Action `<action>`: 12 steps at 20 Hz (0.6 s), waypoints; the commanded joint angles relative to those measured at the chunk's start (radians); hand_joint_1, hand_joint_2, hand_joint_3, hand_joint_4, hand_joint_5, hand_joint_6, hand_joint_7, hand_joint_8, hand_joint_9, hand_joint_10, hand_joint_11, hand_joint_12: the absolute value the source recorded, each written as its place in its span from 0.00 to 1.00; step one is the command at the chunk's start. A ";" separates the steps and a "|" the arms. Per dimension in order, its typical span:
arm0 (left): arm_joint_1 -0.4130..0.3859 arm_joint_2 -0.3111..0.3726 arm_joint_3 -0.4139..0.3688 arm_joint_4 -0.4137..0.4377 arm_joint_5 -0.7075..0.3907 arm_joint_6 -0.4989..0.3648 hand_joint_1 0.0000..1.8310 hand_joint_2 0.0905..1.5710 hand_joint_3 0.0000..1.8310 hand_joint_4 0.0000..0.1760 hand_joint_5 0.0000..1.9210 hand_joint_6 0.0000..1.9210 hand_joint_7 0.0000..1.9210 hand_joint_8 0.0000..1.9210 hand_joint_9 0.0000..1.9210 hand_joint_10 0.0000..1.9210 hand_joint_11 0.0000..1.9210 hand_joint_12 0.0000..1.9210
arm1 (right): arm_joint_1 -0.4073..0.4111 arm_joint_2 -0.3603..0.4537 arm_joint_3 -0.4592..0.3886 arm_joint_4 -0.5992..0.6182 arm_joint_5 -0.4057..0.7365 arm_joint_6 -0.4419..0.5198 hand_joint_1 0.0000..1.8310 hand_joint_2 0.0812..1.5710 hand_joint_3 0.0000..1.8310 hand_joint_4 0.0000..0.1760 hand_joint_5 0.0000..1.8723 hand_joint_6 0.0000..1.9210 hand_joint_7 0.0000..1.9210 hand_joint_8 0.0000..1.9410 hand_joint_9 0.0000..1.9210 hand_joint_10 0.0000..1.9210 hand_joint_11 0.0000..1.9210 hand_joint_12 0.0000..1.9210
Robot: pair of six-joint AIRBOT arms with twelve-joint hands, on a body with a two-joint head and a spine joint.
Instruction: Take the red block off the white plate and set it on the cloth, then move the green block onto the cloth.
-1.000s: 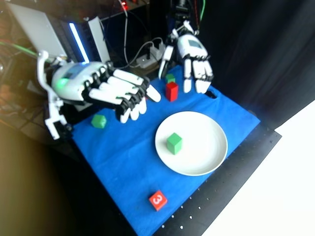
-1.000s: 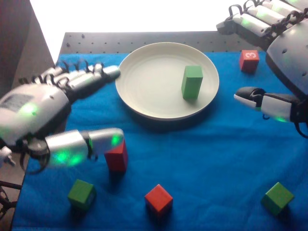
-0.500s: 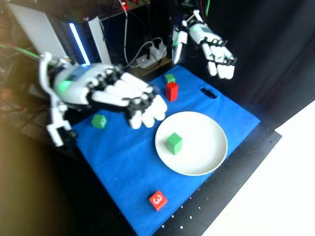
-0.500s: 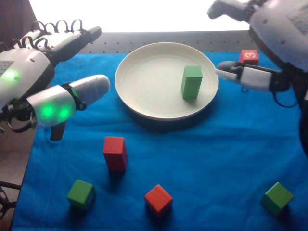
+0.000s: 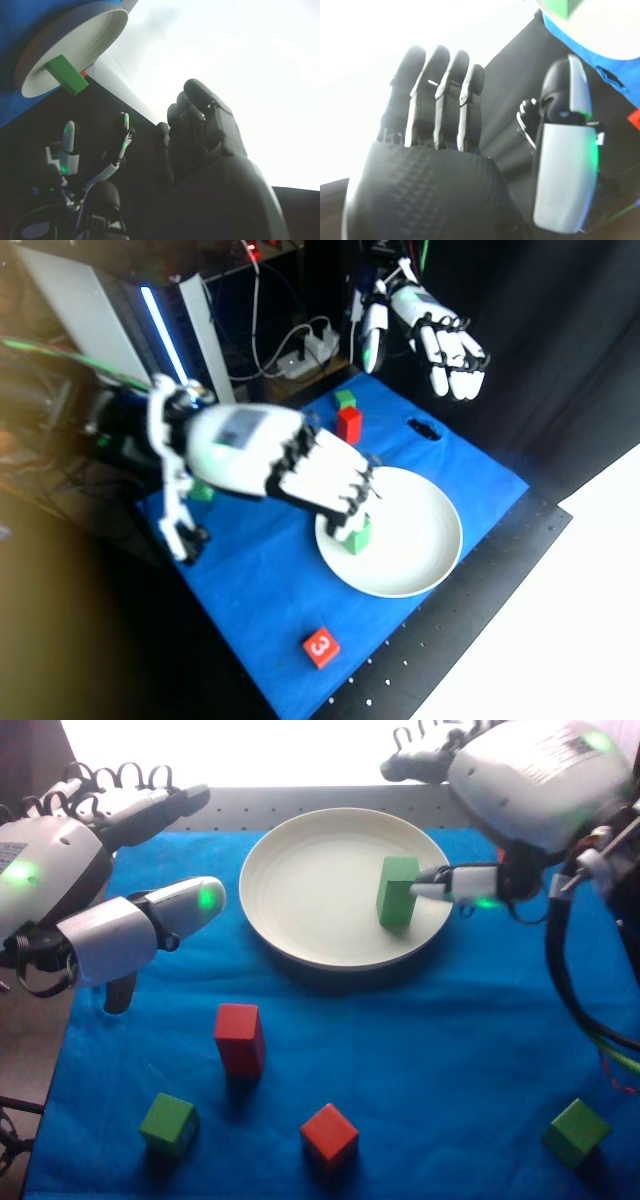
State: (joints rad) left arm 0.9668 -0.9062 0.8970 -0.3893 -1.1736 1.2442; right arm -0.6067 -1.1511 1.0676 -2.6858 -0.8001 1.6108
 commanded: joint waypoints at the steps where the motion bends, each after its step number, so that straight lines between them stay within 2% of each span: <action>1: -0.014 0.003 0.002 0.025 -0.132 -0.002 0.08 0.78 0.00 0.42 0.16 0.00 0.15 0.00 0.14 0.00 0.00 0.47 | 0.021 -0.013 0.020 -0.020 -0.072 -0.001 0.57 0.55 0.00 0.00 0.29 0.02 0.29 0.07 0.19 0.42 0.06 0.81; 2: -0.014 0.003 0.002 0.025 -0.134 -0.002 0.08 0.78 0.00 0.40 0.16 0.00 0.15 0.00 0.14 0.00 0.00 0.46 | 0.024 -0.026 0.037 -0.013 -0.054 0.002 0.58 0.55 0.00 0.00 0.29 0.01 0.30 0.05 0.20 0.38 0.07 0.78; 3: -0.014 0.004 0.001 0.025 -0.137 -0.002 0.08 0.78 0.00 0.40 0.16 0.00 0.14 0.00 0.14 0.00 0.00 0.50 | 0.027 -0.040 0.055 -0.008 -0.038 0.008 0.58 0.55 0.00 0.00 0.29 0.01 0.30 0.03 0.20 0.35 0.07 0.75; 4: -0.014 0.004 0.000 0.025 -0.139 -0.002 0.09 0.78 0.00 0.41 0.16 0.00 0.13 0.00 0.14 0.00 0.00 0.52 | 0.028 -0.051 0.068 -0.003 -0.026 0.010 0.58 0.55 0.00 0.00 0.30 0.01 0.31 0.02 0.22 0.34 0.07 0.75; 5: -0.015 0.004 0.000 0.025 -0.141 -0.002 0.08 0.79 0.00 0.37 0.16 0.00 0.14 0.00 0.15 0.00 0.00 0.55 | 0.029 -0.062 0.083 0.005 -0.008 0.011 0.59 0.55 0.00 0.00 0.30 0.00 0.32 0.02 0.22 0.33 0.07 0.76; 9: -0.015 0.004 -0.003 0.025 -0.145 -0.002 0.06 0.80 0.00 0.30 0.16 0.00 0.15 0.00 0.16 0.01 0.00 0.58 | 0.029 -0.092 0.126 0.038 0.038 0.011 0.58 0.55 0.00 0.00 0.31 0.00 0.33 0.01 0.22 0.36 0.08 0.79; 10: -0.015 0.004 -0.004 0.025 -0.145 -0.002 0.06 0.80 0.00 0.33 0.16 0.00 0.16 0.01 0.17 0.01 0.00 0.58 | 0.029 -0.096 0.132 0.043 0.045 0.011 0.58 0.55 0.00 0.00 0.31 0.01 0.34 0.01 0.23 0.37 0.09 0.79; 12: -0.015 0.004 -0.005 0.025 -0.145 -0.002 0.07 0.80 0.00 0.40 0.16 0.00 0.17 0.01 0.18 0.01 0.00 0.60 | 0.029 -0.104 0.140 0.048 0.054 0.011 0.57 0.56 0.00 0.00 0.34 0.01 0.37 0.02 0.22 0.48 0.11 0.81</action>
State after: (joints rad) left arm 0.9627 -0.9062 0.8948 -0.3870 -1.1912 1.2442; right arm -0.5953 -1.2530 1.2045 -2.6099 -0.6502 1.6211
